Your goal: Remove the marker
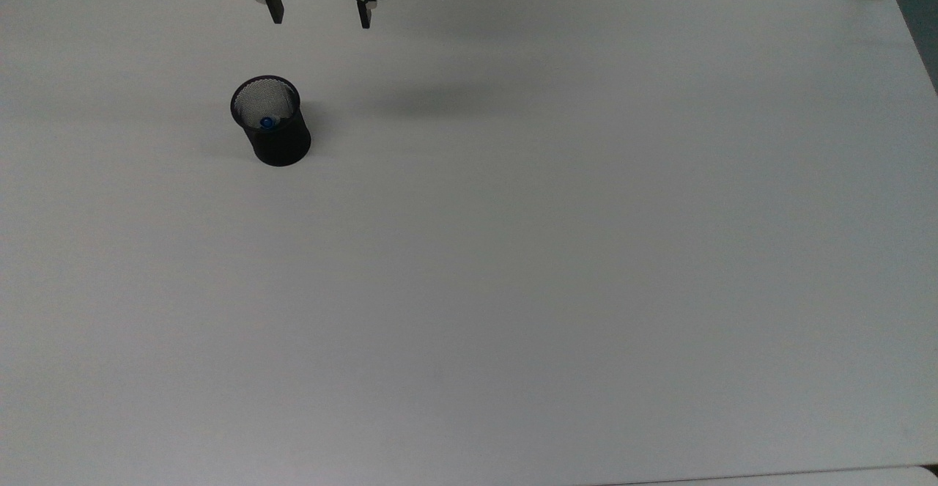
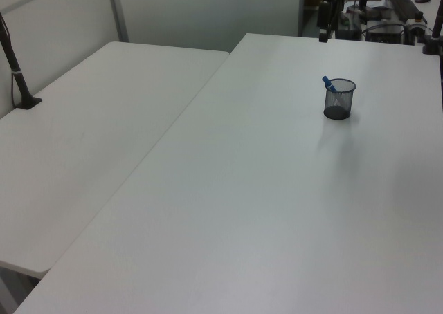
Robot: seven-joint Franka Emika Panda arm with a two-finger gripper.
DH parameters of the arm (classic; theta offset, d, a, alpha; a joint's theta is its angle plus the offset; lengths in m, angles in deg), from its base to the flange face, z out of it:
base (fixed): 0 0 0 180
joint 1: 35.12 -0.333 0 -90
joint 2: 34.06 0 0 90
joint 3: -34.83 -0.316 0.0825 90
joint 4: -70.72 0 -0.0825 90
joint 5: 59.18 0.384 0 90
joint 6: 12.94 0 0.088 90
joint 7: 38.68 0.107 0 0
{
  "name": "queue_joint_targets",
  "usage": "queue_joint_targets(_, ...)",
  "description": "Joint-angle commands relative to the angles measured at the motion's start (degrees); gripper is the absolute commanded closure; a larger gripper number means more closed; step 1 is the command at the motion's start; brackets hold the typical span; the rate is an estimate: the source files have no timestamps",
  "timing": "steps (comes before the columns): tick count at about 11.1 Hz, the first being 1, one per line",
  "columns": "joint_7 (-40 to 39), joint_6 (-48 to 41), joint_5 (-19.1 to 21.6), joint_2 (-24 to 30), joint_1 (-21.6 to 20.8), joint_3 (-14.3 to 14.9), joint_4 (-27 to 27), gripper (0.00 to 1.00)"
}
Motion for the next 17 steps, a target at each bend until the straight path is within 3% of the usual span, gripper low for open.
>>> queue_joint_targets(1,0.1,-2.4,-0.3,-0.2,-0.2,0.7,-1.5,0.0)
queue_joint_targets(17,-3.3,-2.7,-0.6,-0.7,0.2,0.7,-2.7,0.0)
